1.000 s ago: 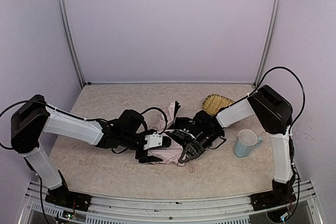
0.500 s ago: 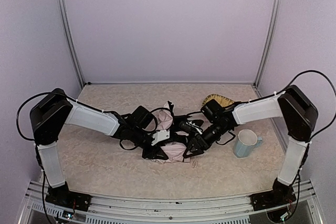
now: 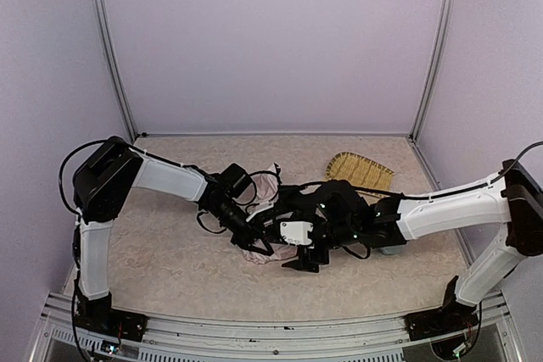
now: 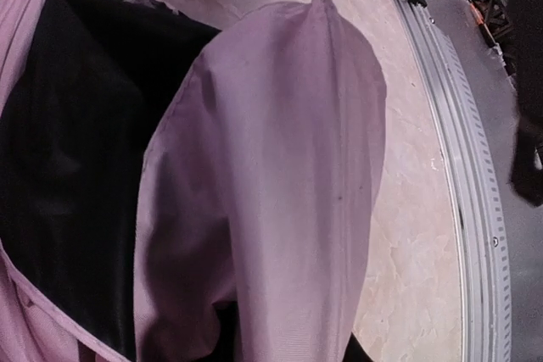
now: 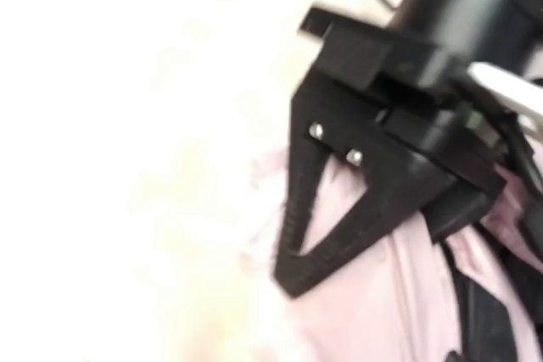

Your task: Put away the umbrella

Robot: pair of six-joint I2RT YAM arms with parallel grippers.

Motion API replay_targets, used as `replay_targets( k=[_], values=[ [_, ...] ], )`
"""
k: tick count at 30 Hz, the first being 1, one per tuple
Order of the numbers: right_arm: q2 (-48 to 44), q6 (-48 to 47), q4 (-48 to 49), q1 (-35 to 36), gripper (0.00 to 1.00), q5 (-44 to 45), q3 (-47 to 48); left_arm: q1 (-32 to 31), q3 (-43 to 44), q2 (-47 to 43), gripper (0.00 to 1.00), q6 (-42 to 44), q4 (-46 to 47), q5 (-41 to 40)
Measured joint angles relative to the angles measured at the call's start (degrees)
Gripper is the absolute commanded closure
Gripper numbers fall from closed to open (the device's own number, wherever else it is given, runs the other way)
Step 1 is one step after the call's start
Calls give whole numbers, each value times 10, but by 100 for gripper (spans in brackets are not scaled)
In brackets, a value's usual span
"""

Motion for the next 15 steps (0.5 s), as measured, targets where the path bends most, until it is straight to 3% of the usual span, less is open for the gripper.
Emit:
replay_targets(
  k=[6,8,11,15],
  values=[
    [123,-122,23,8,16,113,40,7,25,23,78,5,-36,39],
    [152,-141,25,8,23,141,50,7,27,26,78,11,-45,48],
    [177,-154,24,9,49,160,65,10,35,32,77,17,-57,56],
    [192,-144,17,14,74,173,82,15,48,42,61,25,-81,74]
  ],
)
